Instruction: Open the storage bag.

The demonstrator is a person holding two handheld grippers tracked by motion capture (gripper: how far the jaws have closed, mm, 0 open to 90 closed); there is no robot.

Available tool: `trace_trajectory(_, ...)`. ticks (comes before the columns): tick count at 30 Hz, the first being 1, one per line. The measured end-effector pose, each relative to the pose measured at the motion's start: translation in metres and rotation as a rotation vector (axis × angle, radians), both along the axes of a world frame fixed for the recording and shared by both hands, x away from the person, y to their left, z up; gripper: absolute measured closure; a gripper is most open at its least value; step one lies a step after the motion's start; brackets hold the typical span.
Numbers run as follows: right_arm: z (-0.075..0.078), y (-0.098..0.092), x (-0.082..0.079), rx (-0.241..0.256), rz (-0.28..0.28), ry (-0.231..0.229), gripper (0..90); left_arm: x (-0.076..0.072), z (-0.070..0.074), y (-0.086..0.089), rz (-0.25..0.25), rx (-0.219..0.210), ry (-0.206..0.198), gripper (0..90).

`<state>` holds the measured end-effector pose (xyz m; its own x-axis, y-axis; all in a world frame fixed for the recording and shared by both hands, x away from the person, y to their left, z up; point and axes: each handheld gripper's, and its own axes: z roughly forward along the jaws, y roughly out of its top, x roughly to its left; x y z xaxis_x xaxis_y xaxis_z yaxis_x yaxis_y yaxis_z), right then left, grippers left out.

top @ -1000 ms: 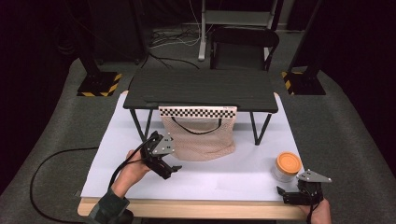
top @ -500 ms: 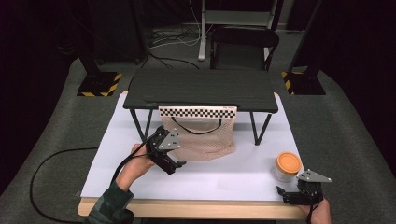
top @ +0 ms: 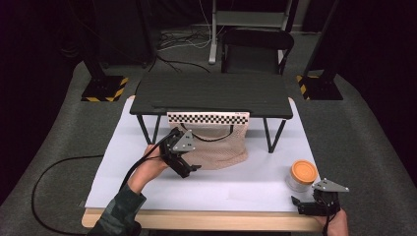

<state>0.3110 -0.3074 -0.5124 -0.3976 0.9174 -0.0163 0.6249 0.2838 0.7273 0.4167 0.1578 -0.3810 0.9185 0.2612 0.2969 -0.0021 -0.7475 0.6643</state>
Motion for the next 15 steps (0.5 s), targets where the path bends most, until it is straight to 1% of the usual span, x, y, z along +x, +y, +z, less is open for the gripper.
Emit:
trace_trajectory(6,0.000,0.000,0.000,-0.002,0.001,-0.001,0.0,0.005,0.004,-0.009,-0.023,-0.016,-0.014,1.1)
trace_trajectory(11,0.000,0.000,0.000,0.000,0.001,-0.001,0.0,0.010,0.003,-0.014,-0.030,-0.008,-0.011,1.0)
trace_trajectory(12,0.000,0.000,0.000,0.001,0.000,-0.001,0.0,0.012,0.003,-0.016,-0.032,-0.008,-0.015,1.0)
trace_trajectory(15,0.000,0.000,0.000,0.001,0.000,-0.001,0.0,0.015,0.003,-0.018,-0.037,-0.014,-0.009,1.0)
